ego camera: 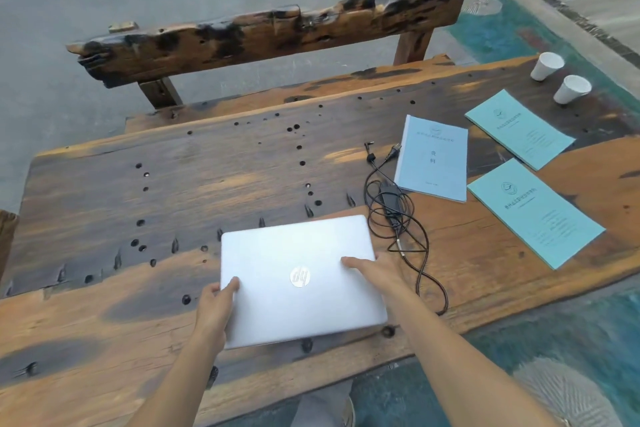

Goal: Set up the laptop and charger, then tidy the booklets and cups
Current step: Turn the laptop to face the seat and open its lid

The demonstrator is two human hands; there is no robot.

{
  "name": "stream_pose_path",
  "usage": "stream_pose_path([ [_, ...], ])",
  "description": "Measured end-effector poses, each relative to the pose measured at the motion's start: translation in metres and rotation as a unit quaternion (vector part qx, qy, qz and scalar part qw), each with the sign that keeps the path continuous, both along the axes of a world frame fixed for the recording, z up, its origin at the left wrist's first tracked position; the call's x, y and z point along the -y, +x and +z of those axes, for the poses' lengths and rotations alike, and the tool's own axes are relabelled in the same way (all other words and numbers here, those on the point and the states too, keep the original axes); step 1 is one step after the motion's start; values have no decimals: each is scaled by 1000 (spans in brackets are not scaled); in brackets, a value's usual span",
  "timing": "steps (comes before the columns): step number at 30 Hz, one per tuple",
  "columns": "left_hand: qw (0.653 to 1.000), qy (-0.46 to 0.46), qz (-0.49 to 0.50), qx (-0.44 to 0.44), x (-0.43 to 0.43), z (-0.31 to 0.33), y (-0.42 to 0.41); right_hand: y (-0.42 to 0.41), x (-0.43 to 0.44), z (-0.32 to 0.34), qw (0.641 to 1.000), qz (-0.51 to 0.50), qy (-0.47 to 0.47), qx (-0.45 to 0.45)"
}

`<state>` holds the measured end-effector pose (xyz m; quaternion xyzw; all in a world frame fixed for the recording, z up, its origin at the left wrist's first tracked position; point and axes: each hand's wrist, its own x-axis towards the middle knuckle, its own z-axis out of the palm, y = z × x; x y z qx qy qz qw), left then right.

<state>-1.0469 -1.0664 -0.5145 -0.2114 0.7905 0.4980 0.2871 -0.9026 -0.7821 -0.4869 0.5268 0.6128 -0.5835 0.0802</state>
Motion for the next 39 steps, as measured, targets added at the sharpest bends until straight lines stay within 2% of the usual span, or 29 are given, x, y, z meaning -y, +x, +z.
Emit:
stream_pose_path([
  [12, 996, -28, 81, 30, -31, -50, -71, -100, -36, -34, 996, 60, -34, 53],
  [23, 996, -92, 20, -2, -40, -68, -117, -173, -54, -83, 989, 116, -1, 95],
  [30, 996, -78, 47, -11, -81, -79, -118, -175, -81, -99, 978, 138, 87, 130],
  [36, 997, -55, 47, -2, -132, -80, -105, -161, -127, -98, 972, 136, 104, 163],
  [39, 998, -32, 53, 0, -158, -77, -98, -153, -146, -98, 974, 125, 109, 152],
])
